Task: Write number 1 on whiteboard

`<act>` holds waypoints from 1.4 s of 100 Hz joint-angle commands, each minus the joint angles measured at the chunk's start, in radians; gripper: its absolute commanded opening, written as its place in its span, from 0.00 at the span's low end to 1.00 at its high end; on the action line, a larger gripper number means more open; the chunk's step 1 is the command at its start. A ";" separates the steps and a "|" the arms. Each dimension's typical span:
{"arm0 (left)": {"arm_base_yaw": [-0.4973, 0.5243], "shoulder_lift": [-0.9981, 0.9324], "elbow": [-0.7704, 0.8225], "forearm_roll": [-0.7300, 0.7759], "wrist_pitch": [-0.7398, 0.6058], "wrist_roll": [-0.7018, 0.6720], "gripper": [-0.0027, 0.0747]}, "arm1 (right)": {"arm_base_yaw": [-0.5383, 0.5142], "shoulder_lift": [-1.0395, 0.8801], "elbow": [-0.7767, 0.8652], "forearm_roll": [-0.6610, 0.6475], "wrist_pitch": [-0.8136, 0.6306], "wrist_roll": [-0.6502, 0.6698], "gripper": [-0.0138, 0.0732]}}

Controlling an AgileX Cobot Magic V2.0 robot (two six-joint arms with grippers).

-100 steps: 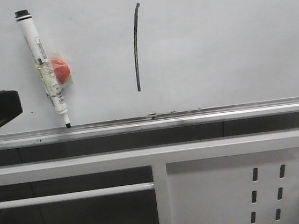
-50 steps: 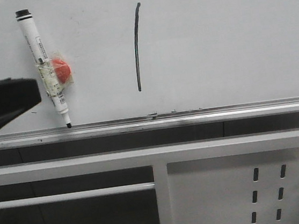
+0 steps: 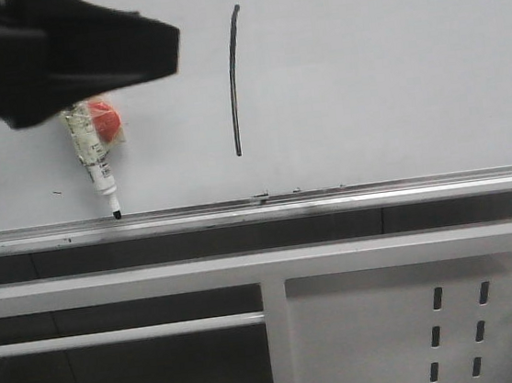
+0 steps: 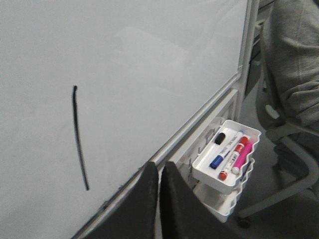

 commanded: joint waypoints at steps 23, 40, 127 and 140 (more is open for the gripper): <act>0.007 -0.250 -0.065 0.053 0.251 0.016 0.01 | -0.005 0.010 0.010 0.002 -0.065 0.002 0.08; 0.070 -0.317 -0.065 -0.066 0.342 0.016 0.01 | -0.005 0.010 0.010 0.002 -0.065 0.002 0.08; 0.685 -0.662 0.065 -0.210 0.167 0.010 0.01 | -0.005 0.010 0.010 0.002 -0.065 0.002 0.08; 0.719 -0.758 0.172 -0.210 0.160 0.010 0.01 | -0.005 0.010 0.010 0.002 -0.065 0.002 0.08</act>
